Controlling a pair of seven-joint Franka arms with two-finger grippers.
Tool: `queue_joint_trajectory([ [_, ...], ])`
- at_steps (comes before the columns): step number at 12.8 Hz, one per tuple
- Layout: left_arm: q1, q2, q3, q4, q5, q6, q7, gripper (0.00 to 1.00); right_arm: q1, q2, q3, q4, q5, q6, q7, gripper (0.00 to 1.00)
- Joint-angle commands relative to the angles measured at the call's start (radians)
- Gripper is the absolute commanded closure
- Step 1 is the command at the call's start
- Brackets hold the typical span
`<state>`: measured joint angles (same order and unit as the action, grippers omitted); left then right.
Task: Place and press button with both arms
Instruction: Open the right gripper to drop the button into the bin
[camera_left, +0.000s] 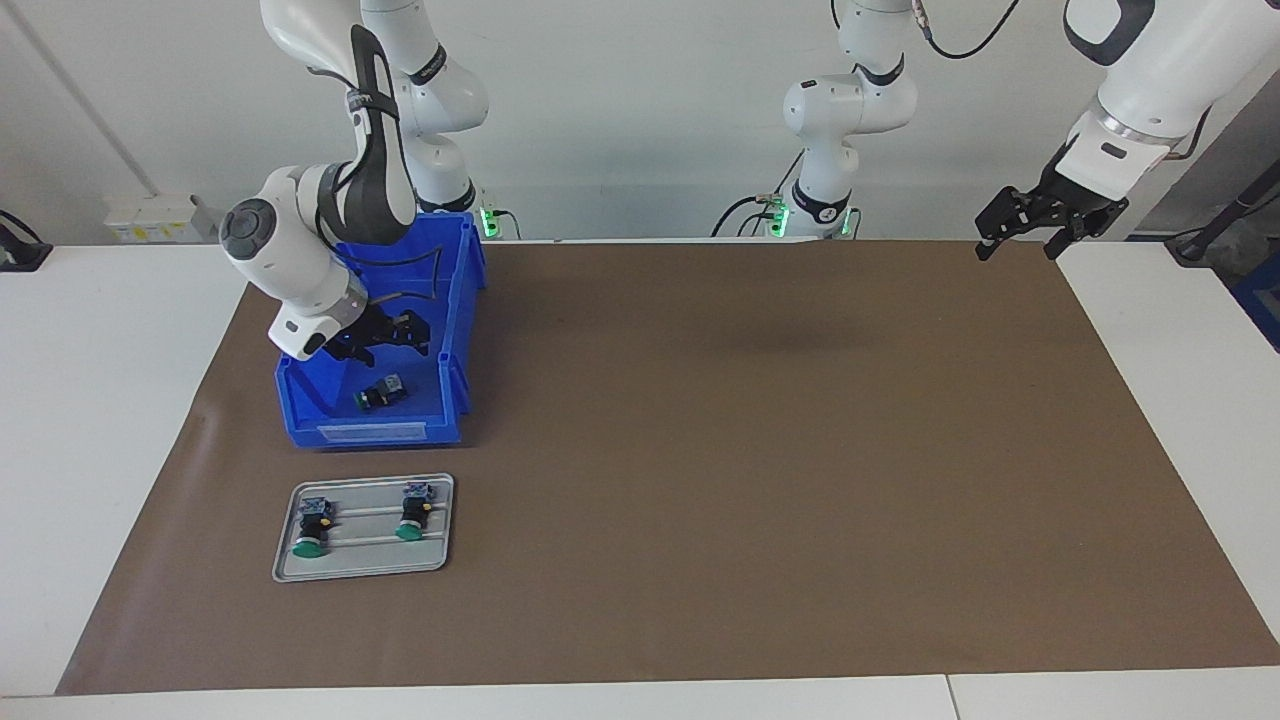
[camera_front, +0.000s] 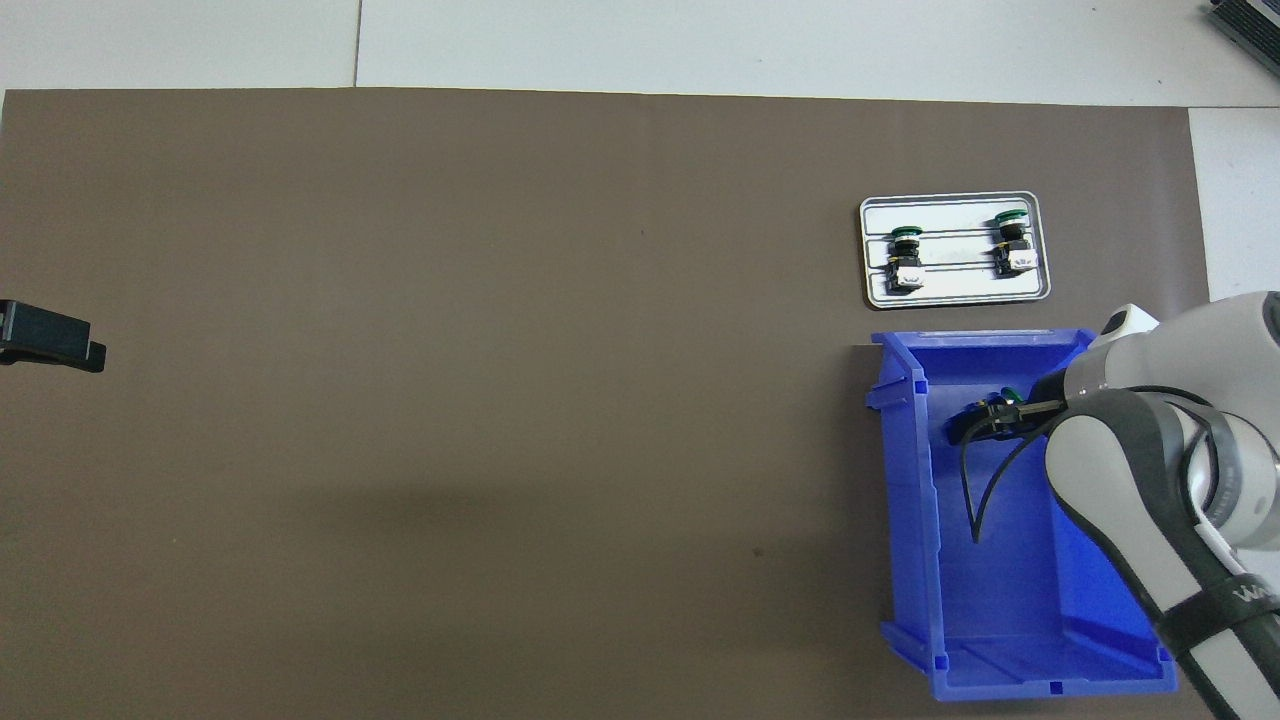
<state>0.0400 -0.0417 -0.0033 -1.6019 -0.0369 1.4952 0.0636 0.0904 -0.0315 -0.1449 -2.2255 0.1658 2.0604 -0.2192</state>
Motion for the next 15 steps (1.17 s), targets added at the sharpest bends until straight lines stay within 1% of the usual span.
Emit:
queue_joint_trajectory([
  [1, 0.008, -0.027, -0.006, -0.032, 0.017, 0.016, 0.005, 0.0, -0.003, -0.059, 0.007, 0.059, -0.073, -0.031, 0.089, 0.0],
  [3, 0.008, -0.027, -0.006, -0.032, 0.017, 0.017, 0.005, 0.0, -0.003, -0.054, 0.008, 0.14, -0.138, -0.058, 0.165, 0.0],
  [5, 0.008, -0.027, -0.006, -0.032, 0.017, 0.016, 0.005, 0.0, -0.003, -0.056, 0.008, 0.231, -0.154, -0.101, 0.205, 0.0],
  [7, 0.008, -0.027, -0.006, -0.032, 0.017, 0.016, 0.005, 0.0, -0.003, -0.045, 0.008, 0.372, -0.155, -0.234, 0.244, 0.0],
  [9, 0.008, -0.027, -0.006, -0.032, 0.017, 0.016, 0.005, 0.0, -0.023, -0.013, 0.01, 0.546, -0.158, -0.391, 0.261, 0.0],
  [11, 0.008, -0.027, -0.006, -0.032, 0.017, 0.016, 0.005, 0.0, -0.028, -0.007, 0.002, 0.662, -0.157, -0.518, 0.262, 0.0],
  [12, 0.008, -0.027, -0.006, -0.032, 0.017, 0.016, 0.005, 0.0, -0.029, -0.007, 0.002, 0.697, -0.16, -0.561, 0.271, 0.0],
  [15, 0.008, -0.027, -0.006, -0.032, 0.017, 0.016, 0.005, 0.0, -0.02, -0.019, 0.005, 0.662, -0.181, -0.578, 0.294, 0.0],
])
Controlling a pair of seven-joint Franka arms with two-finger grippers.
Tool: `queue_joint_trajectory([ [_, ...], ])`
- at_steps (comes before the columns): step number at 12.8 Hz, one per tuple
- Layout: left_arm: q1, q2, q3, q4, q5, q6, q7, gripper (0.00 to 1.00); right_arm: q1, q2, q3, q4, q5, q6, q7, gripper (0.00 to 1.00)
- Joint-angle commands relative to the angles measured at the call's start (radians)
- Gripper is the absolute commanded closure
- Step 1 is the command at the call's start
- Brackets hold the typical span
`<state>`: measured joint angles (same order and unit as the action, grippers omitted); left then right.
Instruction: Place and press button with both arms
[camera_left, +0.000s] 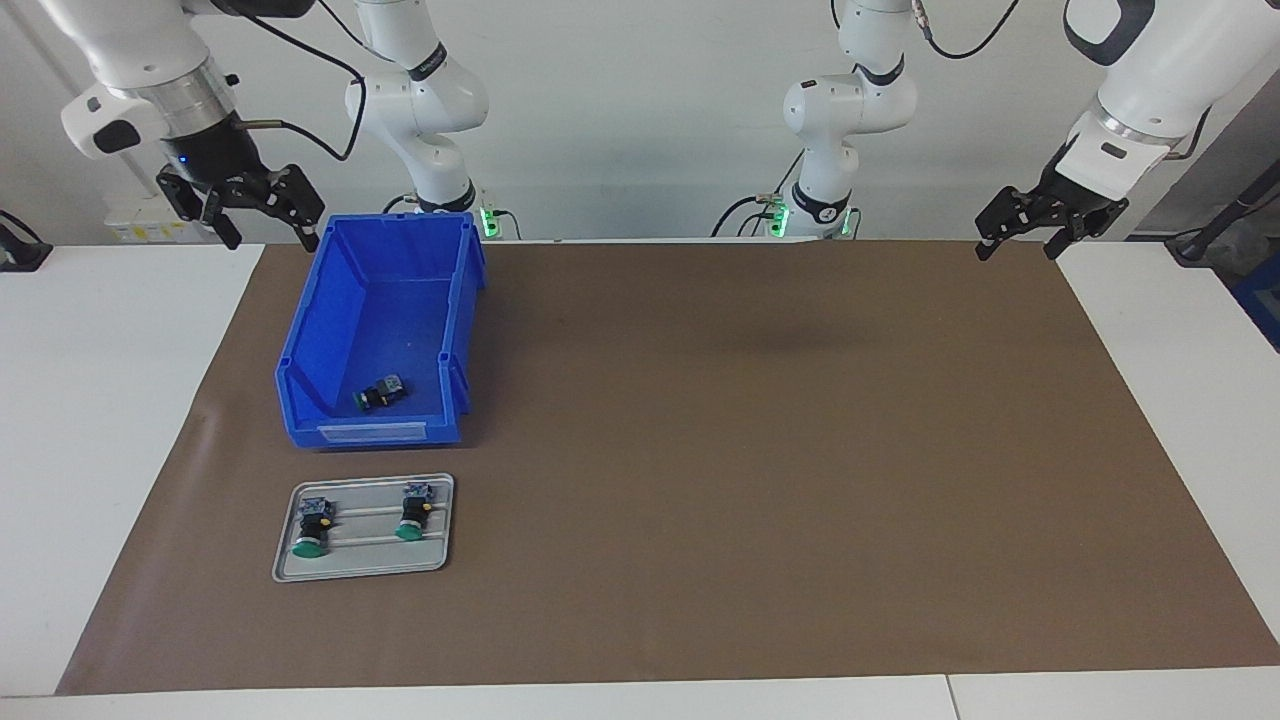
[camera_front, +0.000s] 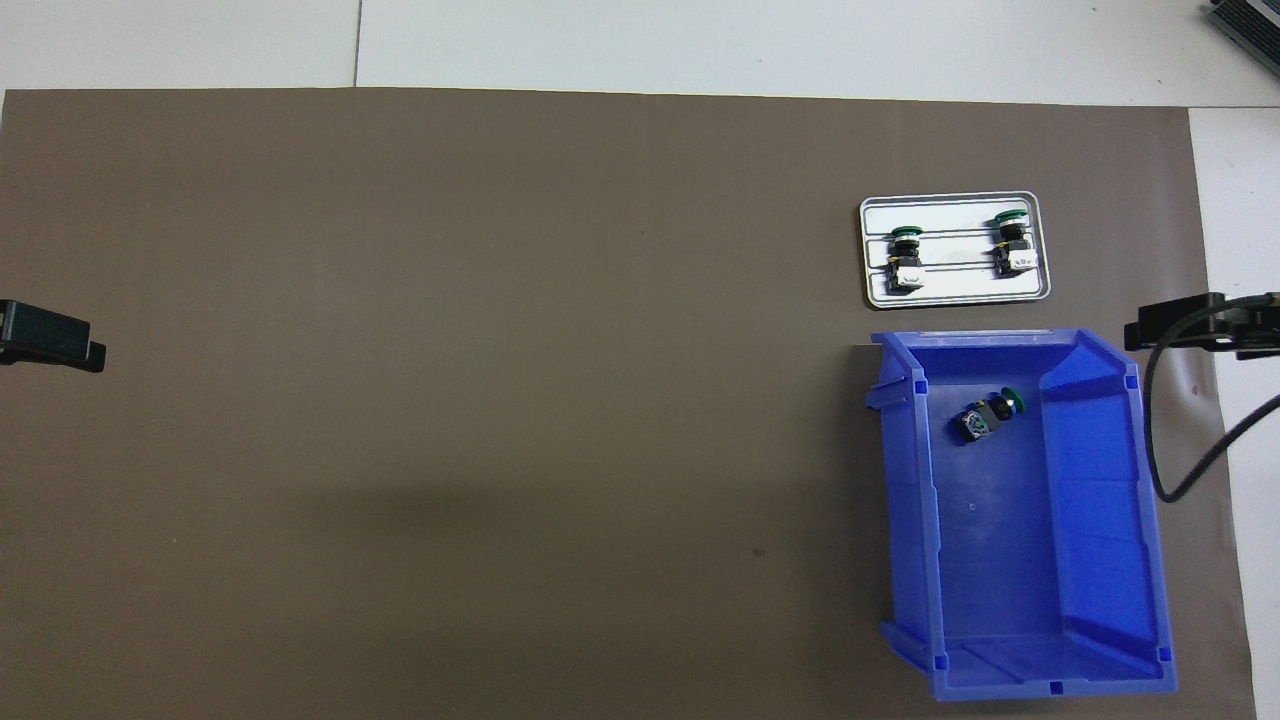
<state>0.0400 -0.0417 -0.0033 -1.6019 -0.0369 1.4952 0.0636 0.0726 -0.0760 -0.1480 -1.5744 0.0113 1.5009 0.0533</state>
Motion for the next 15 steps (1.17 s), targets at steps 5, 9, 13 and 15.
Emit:
queue_joint_trajectory([
  [5, 0.008, -0.027, -0.006, -0.032, 0.017, 0.016, 0.005, 0.0, 0.009, 0.027, 0.021, 0.014, -0.073, -0.015, -0.006, 0.0],
  [9, 0.008, -0.027, -0.006, -0.032, 0.017, 0.017, 0.005, 0.0, 0.007, 0.021, 0.024, 0.004, -0.071, -0.001, 0.0, 0.0],
  [13, 0.008, -0.027, -0.006, -0.032, 0.017, 0.016, 0.005, 0.0, 0.004, 0.021, 0.024, 0.004, -0.073, -0.001, -0.004, 0.0],
  [15, 0.008, -0.027, -0.006, -0.032, 0.017, 0.016, 0.005, 0.0, 0.003, 0.021, 0.024, 0.004, -0.073, -0.001, -0.004, 0.0],
])
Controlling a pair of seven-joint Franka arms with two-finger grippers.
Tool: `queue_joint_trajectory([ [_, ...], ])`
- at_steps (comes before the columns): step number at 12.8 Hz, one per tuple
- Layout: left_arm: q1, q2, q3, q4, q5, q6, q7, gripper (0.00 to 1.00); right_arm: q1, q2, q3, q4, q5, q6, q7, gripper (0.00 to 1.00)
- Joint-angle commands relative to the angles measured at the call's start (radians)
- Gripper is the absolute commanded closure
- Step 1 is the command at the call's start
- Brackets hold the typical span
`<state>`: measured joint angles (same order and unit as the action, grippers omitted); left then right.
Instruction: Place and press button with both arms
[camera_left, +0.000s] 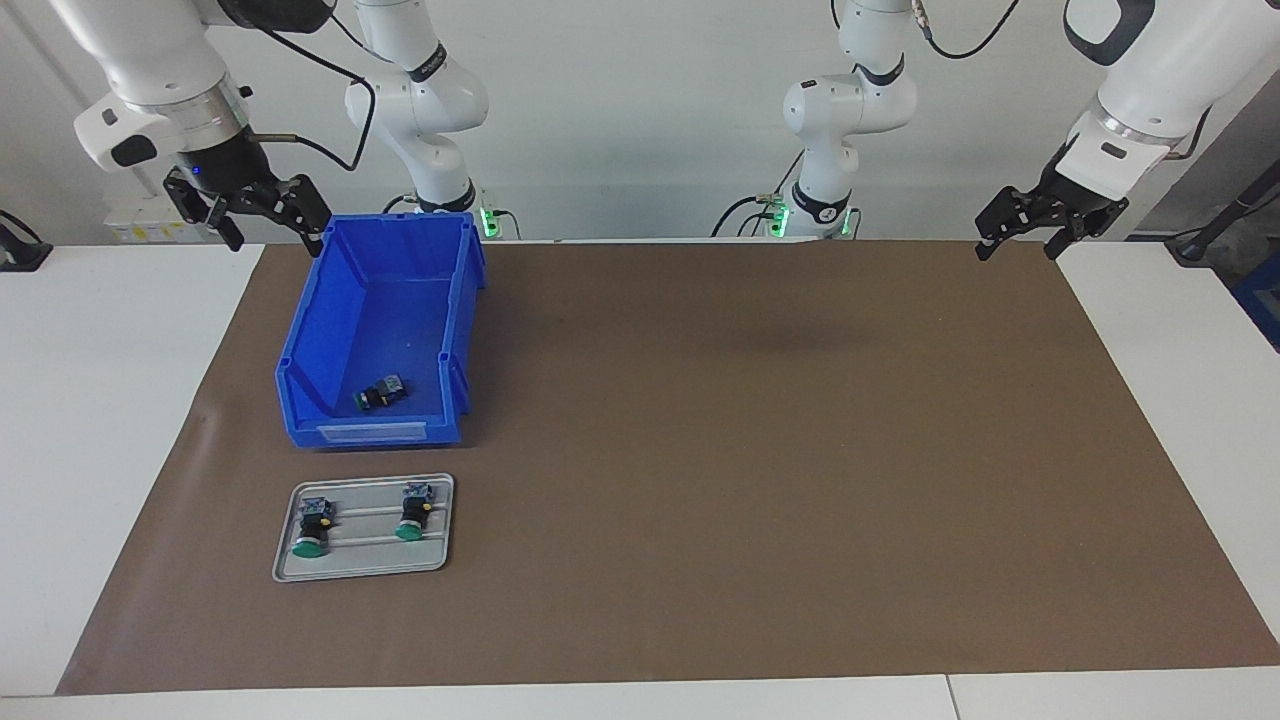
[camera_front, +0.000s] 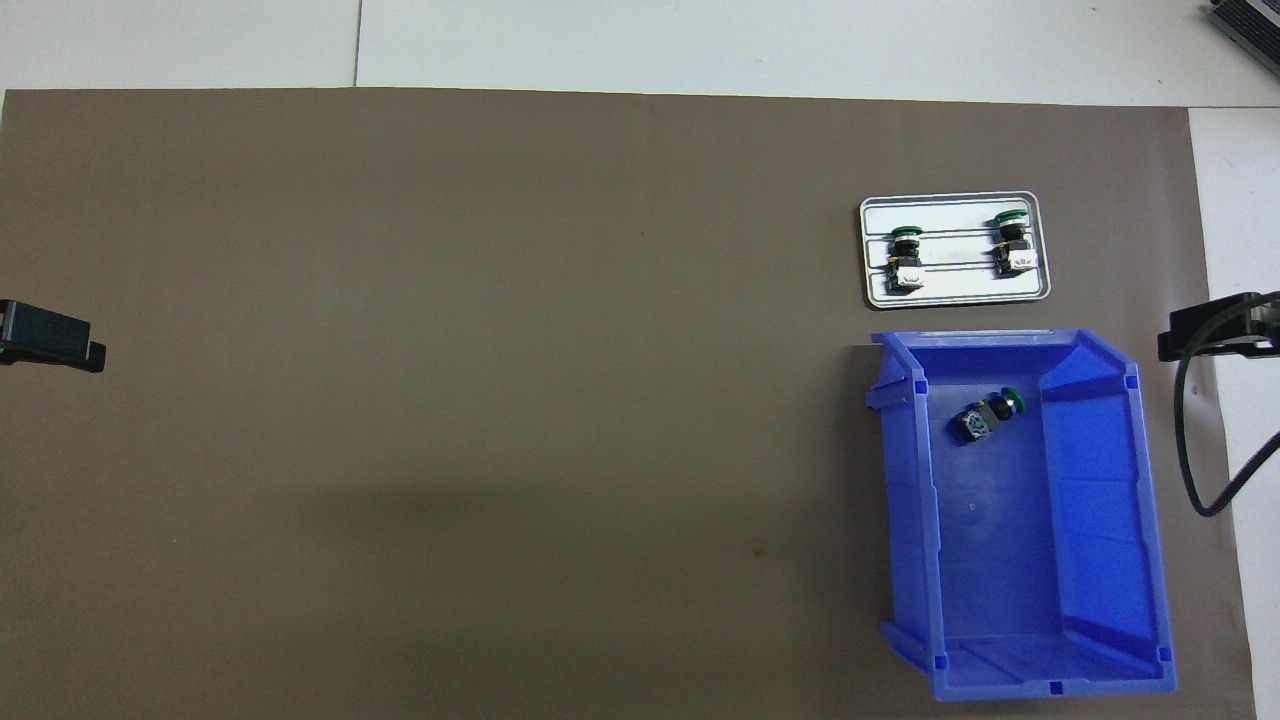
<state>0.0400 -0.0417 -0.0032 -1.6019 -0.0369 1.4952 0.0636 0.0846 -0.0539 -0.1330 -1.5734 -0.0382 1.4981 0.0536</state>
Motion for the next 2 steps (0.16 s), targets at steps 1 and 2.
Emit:
queue_joint_trajectory([
  [1, 0.008, -0.027, -0.006, -0.032, 0.017, 0.016, 0.005, 0.0, -0.006, -0.001, 0.009, 0.003, -0.023, 0.002, -0.006, 0.0],
  [2, 0.008, -0.027, -0.006, -0.032, 0.017, 0.016, 0.005, 0.0, -0.006, -0.001, 0.009, 0.003, -0.022, 0.001, -0.009, 0.0],
])
